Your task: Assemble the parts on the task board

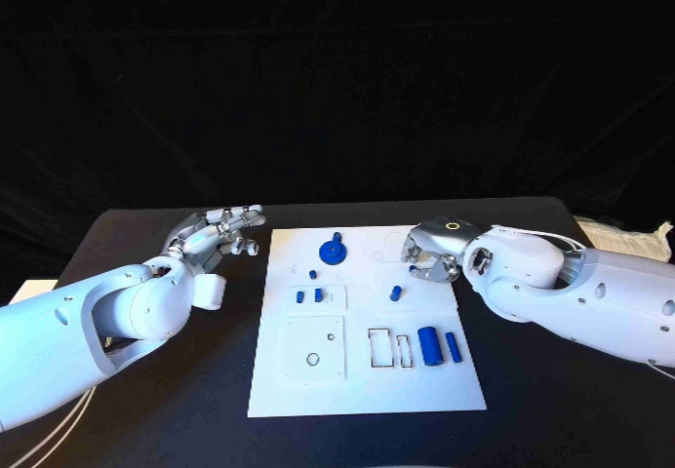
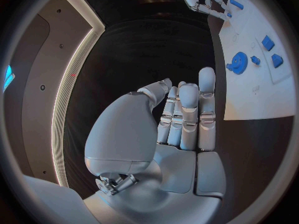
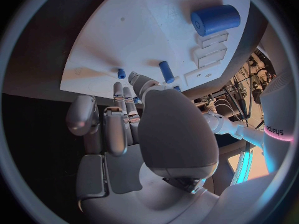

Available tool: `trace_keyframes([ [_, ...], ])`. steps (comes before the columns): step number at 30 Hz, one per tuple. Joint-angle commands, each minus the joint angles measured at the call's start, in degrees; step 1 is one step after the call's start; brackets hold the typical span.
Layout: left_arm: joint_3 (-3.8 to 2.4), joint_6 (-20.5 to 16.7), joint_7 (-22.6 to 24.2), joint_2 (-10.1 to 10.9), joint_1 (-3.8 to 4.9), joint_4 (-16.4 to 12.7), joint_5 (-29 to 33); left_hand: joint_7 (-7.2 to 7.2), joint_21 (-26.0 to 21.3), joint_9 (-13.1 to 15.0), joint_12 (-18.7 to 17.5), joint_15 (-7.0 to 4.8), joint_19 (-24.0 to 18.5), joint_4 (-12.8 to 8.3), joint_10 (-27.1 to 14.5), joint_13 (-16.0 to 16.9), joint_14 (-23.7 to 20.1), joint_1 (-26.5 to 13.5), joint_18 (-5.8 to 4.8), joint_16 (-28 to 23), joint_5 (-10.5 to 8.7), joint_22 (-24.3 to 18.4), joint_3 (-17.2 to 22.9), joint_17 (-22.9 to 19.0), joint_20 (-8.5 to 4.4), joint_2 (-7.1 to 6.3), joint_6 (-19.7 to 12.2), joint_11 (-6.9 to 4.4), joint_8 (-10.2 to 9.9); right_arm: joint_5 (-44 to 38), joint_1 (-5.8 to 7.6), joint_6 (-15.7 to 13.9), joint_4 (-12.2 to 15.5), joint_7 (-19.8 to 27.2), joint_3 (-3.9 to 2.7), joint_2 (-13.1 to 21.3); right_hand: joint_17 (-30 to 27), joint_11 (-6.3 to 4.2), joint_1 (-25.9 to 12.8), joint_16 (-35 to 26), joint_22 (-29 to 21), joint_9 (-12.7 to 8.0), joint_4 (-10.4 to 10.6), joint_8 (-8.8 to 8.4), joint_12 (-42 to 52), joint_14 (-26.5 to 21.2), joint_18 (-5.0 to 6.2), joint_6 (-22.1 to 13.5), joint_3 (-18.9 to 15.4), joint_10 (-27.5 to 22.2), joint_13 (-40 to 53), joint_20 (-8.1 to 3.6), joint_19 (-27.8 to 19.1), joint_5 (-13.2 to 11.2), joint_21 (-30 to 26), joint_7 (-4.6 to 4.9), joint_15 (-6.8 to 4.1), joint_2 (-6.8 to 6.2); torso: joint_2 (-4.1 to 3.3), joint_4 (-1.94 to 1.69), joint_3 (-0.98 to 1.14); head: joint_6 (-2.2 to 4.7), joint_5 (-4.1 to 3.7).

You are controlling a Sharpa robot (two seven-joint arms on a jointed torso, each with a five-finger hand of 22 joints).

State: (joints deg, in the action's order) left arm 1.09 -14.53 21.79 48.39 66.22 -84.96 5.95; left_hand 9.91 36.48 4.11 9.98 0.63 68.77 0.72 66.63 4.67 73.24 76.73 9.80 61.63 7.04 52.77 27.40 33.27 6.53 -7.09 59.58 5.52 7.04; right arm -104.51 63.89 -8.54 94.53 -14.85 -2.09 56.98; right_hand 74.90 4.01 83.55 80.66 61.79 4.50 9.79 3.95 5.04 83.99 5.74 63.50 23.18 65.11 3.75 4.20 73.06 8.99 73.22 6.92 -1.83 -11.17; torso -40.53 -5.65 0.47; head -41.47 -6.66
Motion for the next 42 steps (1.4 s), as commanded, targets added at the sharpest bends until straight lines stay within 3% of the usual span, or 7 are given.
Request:
trace_keyframes([
  [1, -0.03, 0.6, 0.2, 0.1, -0.01, -0.1, 0.0, 0.09, -0.1, -0.1, 0.2, 0.09, -0.2, 0.0, -0.4, 0.0, -0.4, 0.1, 0.56, -0.3, 0.28, -0.1, -0.3, -0.1, 0.01, 0.31, -0.3, 0.09, 0.3, 0.1, -0.04, 3.3, -0.2, -1.0, 0.00, -0.2, 0.9, 0.13, -0.5, -0.2, 0.0, -0.1, 0.1, -0.23, -0.3, 3.3, 0.16, -0.1, 0.4, -0.1, -0.1, 0.44, 0.2, -0.3, -0.2, 0.07, 0.43, -0.09, -0.04, 0.01, 0.00, -0.02, 0.07],
  [11, -0.04, 0.7, 0.2, 0.3, -0.05, -0.3, 0.0, 0.12, -0.3, -0.1, 0.3, 0.11, -0.2, 0.0, -0.5, 0.0, -0.4, 0.1, 0.57, -0.3, 0.30, -0.2, -0.4, -0.1, 0.01, 0.32, -0.4, 0.11, 0.3, -0.6, -0.06, 3.6, -1.3, -1.5, 0.00, -1.2, 1.0, 0.09, -0.1, -0.1, 0.0, 0.0, -0.3, -0.13, -0.1, 3.3, 0.18, 0.1, 1.1, 0.0, -0.1, 0.57, 0.2, -0.2, -0.2, 0.01, 0.45, 0.34, -0.03, -0.04, 0.01, -0.07, 0.11],
  [21, -0.03, 0.7, 0.2, 0.4, -0.07, -0.4, 0.0, 0.12, -0.3, -0.1, 0.3, 0.11, -0.2, 0.0, -0.5, 0.0, -0.4, 0.1, 0.57, -0.3, 0.30, -0.2, -0.4, -0.1, 0.01, 0.32, -0.4, 0.11, 0.3, -0.9, -0.16, 5.4, -2.0, -1.7, 0.01, -1.6, 1.6, -0.23, 1.3, 0.3, 0.7, 0.4, -2.4, 0.52, 0.8, 3.4, 0.08, 2.1, 3.7, 2.3, 0.0, 0.82, 0.6, -0.7, 0.3, -0.05, 0.74, 2.05, -0.02, 0.02, 0.02, -0.15, 0.16],
  [32, -0.03, 0.7, 0.1, 0.6, -0.10, -0.5, 0.0, 0.13, -0.4, -0.1, 0.3, 0.12, -0.2, 0.0, -0.6, 0.0, -0.4, 0.2, 0.57, -0.3, 0.32, -0.3, -0.5, -0.1, 0.02, 0.34, -0.5, 0.13, 0.3, -2.6, -0.63, 8.1, -2.4, -2.7, 0.02, -2.0, 1.7, -0.32, 1.0, 0.4, 1.0, 0.6, -3.2, 0.60, 0.8, 3.4, 0.05, 2.7, 4.1, 3.0, 0.0, 0.78, 0.7, -1.3, 0.5, -0.10, 0.62, 1.75, -0.06, 0.09, 0.06, -0.32, 0.21],
  [42, -0.03, 0.8, 0.0, 0.7, -0.11, -0.6, 0.0, 0.15, -0.4, -0.1, 0.3, 0.13, -0.1, 0.0, -0.6, 0.0, -0.4, 0.2, 0.56, -0.3, 0.33, -0.3, -0.5, -0.2, 0.02, 0.34, -0.5, 0.14, 0.3, -2.4, -1.18, 6.9, -2.3, -2.0, 0.02, -2.4, 1.7, -0.39, -0.7, 0.4, 1.2, 0.7, -3.1, 0.38, 0.5, 3.4, 0.03, 2.9, 4.1, 3.2, 0.0, 0.68, 0.7, -3.0, 0.5, -0.23, 0.51, 1.58, -0.04, 0.04, 0.05, -0.43, 0.06],
])
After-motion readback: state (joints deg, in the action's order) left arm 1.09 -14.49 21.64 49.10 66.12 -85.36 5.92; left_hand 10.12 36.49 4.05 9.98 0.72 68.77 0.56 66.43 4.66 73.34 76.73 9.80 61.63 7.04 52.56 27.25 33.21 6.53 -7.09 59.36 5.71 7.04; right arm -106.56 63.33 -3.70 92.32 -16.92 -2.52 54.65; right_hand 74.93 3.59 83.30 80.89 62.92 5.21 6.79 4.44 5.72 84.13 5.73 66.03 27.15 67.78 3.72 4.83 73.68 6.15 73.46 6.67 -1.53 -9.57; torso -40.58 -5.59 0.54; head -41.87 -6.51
